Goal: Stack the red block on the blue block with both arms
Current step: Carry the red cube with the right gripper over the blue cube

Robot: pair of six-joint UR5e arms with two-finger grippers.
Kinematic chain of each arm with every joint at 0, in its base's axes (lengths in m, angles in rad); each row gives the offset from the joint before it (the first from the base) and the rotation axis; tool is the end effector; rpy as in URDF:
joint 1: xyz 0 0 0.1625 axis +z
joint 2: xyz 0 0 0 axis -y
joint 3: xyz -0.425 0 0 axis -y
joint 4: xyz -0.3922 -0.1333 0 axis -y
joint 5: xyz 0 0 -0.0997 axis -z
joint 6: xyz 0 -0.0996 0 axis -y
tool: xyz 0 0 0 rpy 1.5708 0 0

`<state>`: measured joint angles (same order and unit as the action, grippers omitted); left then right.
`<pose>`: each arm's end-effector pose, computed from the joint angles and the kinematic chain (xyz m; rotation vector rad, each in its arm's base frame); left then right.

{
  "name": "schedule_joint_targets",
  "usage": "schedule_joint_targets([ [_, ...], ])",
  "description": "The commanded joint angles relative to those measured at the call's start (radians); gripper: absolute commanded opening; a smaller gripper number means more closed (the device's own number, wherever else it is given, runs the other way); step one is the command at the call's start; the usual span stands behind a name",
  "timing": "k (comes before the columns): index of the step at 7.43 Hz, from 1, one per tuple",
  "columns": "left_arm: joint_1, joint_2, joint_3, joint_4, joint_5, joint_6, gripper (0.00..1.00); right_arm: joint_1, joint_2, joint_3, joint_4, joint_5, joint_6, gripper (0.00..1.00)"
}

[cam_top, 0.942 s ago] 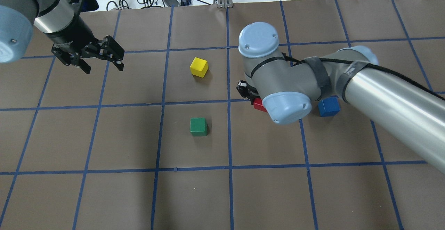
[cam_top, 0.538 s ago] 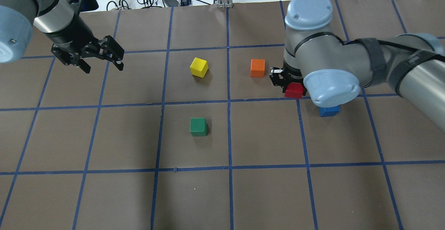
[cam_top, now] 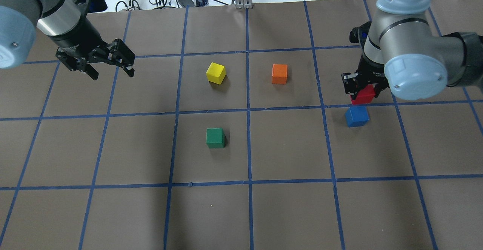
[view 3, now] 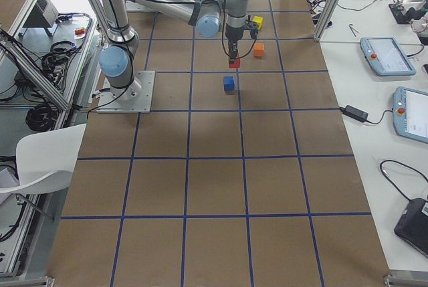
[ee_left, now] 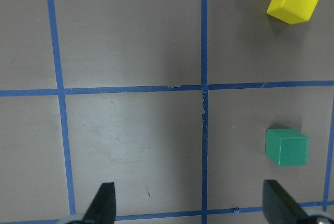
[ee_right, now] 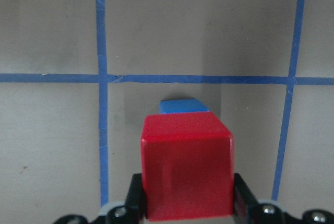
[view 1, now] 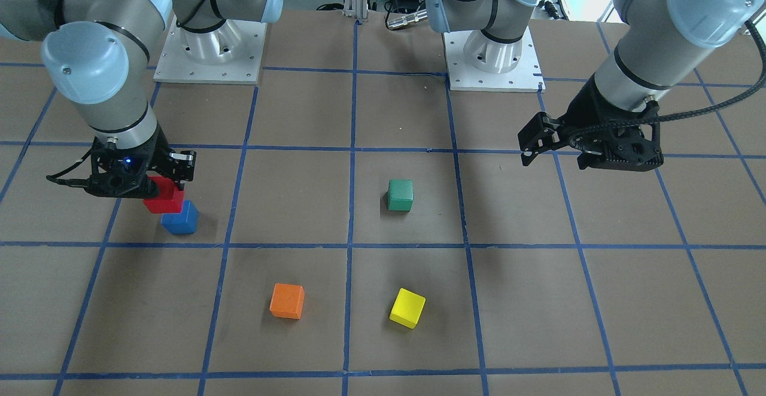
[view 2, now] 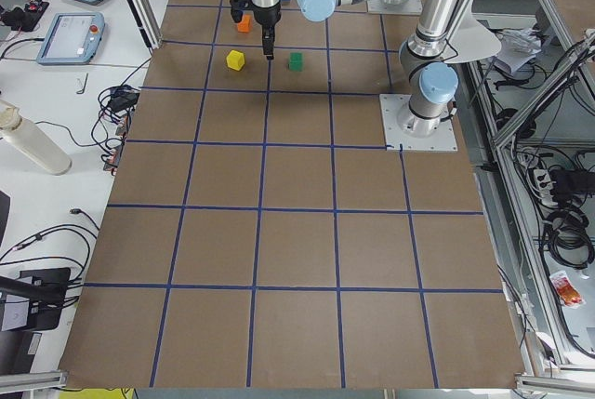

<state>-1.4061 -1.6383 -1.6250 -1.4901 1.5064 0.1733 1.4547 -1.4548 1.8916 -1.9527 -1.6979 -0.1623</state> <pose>-0.0536 -0.5295 0.4355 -0.0112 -3.0709 -0.0454 0.0621 -0.5093 0.3146 0.0751 -3.0205 -0.1088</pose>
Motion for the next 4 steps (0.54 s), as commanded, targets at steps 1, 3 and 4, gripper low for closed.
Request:
schedule_joint_targets([
  [1, -0.001, 0.000, 0.001, 0.001, 0.000, 0.000, 1.00, -0.047, 0.004, 0.099, -0.102, 0.004, -0.060, 0.00],
  [3, -0.001, 0.000, -0.001, 0.001, 0.000, 0.000, 1.00, -0.047, 0.013, 0.109, -0.140, 0.006, -0.060, 0.00],
  [4, -0.001, 0.000, -0.001, 0.001, 0.000, 0.000, 1.00, -0.047, 0.013, 0.107, -0.141, 0.009, -0.059, 0.00],
])
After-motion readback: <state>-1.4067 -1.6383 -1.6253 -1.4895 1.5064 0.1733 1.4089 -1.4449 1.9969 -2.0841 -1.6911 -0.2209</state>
